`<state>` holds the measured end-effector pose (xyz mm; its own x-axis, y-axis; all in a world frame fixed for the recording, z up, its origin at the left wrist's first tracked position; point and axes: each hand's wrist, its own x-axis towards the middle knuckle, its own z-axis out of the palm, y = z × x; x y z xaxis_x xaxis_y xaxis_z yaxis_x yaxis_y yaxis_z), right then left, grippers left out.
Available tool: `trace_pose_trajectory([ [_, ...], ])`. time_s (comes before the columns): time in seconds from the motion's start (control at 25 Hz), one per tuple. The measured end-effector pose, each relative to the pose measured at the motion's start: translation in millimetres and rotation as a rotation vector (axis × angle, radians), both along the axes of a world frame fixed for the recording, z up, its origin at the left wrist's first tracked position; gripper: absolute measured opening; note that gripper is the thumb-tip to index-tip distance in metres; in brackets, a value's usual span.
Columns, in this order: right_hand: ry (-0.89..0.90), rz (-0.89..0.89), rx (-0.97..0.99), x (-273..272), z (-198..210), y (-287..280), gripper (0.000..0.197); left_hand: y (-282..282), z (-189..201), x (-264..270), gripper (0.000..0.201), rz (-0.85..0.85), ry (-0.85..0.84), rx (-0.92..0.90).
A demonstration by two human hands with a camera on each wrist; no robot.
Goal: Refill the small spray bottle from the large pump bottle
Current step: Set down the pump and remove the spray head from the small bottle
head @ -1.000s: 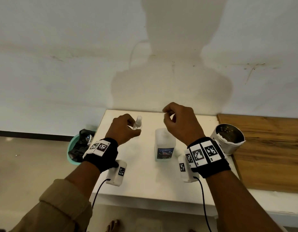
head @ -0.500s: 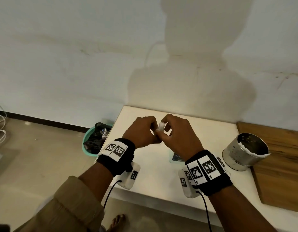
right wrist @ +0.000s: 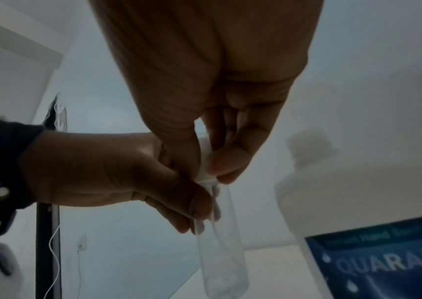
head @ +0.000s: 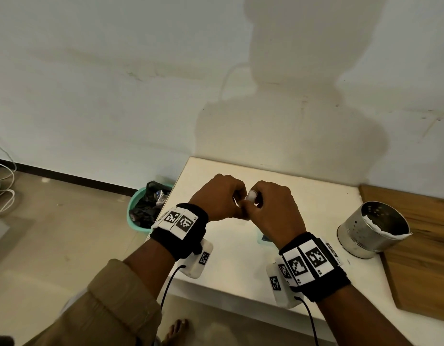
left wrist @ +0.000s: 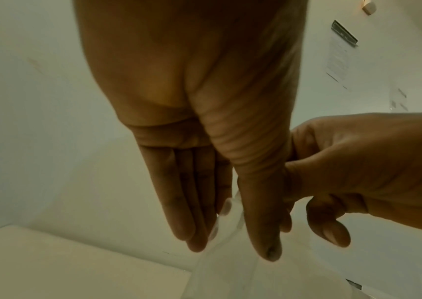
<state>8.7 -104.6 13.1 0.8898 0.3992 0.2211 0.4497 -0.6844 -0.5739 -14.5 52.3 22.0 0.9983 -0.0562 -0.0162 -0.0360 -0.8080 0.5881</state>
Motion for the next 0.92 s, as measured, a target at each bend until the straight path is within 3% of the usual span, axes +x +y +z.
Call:
trace_pose_trajectory([
  [0.24, 0.042, 0.147, 0.040, 0, 0, -1, 0.005, 6, 2, 1, 0.024, -0.034, 0.050, -0.031],
  [0.4, 0.134, 0.280, 0.078, -1, 5, -5, 0.025, 11, 1, 3, 0.034, -0.050, 0.070, 0.019],
  [0.52, 0.143, 0.188, 0.091, 0, 7, -8, 0.032, 12, 2, 3, 0.034, -0.053, 0.076, 0.024],
  [0.68, 0.048, 0.038, 0.022, -2, 0, -6, 0.026, 9, 3, 2, 0.031, -0.066, 0.106, -0.005],
  [0.92, 0.105, 0.193, 0.022, -4, 2, -6, 0.009, 7, -5, 4, 0.034, -0.109, 0.143, 0.060],
])
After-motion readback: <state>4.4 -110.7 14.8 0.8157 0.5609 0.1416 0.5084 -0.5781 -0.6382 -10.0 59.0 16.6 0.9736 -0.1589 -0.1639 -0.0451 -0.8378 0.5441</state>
